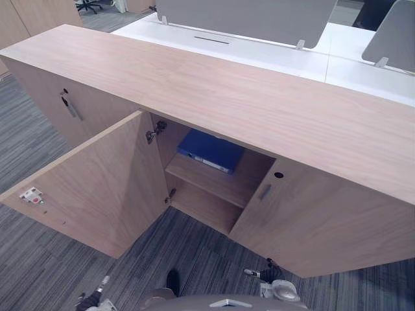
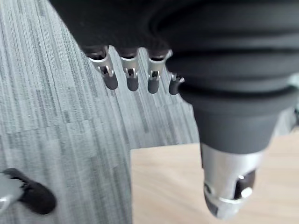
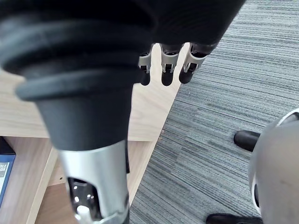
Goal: Walk over to the cabinet, pick up the folder, carry it to the office cabinet, place the folder inside the office cabinet, then close the office cabinet door
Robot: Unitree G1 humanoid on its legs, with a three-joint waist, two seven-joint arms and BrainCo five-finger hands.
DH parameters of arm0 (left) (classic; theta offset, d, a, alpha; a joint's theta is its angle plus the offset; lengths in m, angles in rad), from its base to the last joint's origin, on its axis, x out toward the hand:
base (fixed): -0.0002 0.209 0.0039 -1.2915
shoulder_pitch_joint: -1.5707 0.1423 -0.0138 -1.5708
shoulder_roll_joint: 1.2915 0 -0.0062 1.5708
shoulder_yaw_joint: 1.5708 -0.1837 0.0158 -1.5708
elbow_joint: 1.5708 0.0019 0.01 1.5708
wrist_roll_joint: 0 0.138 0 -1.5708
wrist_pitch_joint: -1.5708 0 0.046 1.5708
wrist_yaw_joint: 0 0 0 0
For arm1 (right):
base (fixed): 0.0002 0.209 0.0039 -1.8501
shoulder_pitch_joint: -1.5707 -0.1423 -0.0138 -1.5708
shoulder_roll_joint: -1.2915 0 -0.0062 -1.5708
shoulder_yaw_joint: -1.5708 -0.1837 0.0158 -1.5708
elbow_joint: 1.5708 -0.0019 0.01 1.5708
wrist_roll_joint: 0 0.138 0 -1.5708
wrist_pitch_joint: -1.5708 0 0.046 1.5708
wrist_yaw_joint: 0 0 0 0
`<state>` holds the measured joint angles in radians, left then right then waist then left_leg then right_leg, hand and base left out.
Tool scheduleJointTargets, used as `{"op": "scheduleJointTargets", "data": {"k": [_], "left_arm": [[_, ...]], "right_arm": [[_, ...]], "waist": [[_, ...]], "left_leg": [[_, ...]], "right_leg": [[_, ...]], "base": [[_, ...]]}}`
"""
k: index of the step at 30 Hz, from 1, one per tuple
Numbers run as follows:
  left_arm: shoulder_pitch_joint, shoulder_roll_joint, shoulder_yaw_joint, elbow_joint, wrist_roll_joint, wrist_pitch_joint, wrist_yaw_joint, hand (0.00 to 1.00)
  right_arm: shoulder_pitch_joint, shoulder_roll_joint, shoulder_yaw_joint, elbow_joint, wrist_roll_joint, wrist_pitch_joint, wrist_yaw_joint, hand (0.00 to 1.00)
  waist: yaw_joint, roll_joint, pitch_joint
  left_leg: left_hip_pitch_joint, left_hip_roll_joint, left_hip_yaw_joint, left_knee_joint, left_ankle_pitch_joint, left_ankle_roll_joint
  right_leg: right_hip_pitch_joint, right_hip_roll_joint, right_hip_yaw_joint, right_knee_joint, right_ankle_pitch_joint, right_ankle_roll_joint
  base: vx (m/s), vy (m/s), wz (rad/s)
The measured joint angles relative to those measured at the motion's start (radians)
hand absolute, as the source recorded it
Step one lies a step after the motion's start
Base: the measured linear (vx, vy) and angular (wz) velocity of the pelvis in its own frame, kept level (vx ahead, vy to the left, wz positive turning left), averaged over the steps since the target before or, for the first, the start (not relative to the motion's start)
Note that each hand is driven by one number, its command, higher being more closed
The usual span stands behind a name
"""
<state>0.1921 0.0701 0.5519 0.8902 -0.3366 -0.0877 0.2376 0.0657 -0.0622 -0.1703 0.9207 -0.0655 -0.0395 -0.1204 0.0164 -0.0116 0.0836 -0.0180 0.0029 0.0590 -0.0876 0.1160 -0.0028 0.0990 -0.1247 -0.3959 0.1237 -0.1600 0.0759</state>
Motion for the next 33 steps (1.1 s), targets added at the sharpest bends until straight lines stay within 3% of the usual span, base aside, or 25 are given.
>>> {"op": "scheduleJointTargets", "data": {"k": [7,12,20,33], "left_arm": [[-0.064,0.161,0.037,-0.058,-0.025,-0.034,0.001,0.00],[-0.119,0.206,0.033,-0.097,-0.024,-0.043,0.002,0.00],[-0.214,0.350,-0.097,-0.174,0.049,-0.052,-0.002,0.00],[-0.278,0.443,-0.165,-0.173,0.125,-0.052,-0.004,0.00]], "right_arm": [[-0.018,-0.031,0.011,0.005,0.002,0.000,0.001,0.00],[-0.038,-0.028,0.047,0.040,0.036,0.000,0.001,0.00],[-0.042,-0.029,0.051,0.039,0.039,-0.001,0.002,0.00],[-0.042,-0.031,0.071,0.039,0.039,-0.003,0.003,0.00]], "waist": [[0.010,-0.006,0.004],[0.014,-0.018,0.017],[0.026,-0.031,0.041],[0.024,-0.049,0.048]], "left_leg": [[0.005,-0.003,-0.023,0.000,0.003,0.004],[0.012,-0.003,-0.032,0.000,-0.002,-0.001],[-0.001,-0.009,-0.069,0.000,-0.003,-0.002],[0.003,-0.020,-0.086,0.000,-0.013,-0.005]], "right_leg": [[0.032,0.014,-0.016,-0.022,0.012,-0.006],[0.049,0.023,-0.024,-0.039,0.011,-0.010],[0.057,0.026,-0.054,-0.047,0.001,-0.022],[0.072,0.026,0.012,-0.064,-0.002,-0.028]], "base": [[0.04,-0.045,0.08],[0.00,-0.039,0.06],[-0.01,-0.023,0.13],[0.00,-0.008,0.06]]}}
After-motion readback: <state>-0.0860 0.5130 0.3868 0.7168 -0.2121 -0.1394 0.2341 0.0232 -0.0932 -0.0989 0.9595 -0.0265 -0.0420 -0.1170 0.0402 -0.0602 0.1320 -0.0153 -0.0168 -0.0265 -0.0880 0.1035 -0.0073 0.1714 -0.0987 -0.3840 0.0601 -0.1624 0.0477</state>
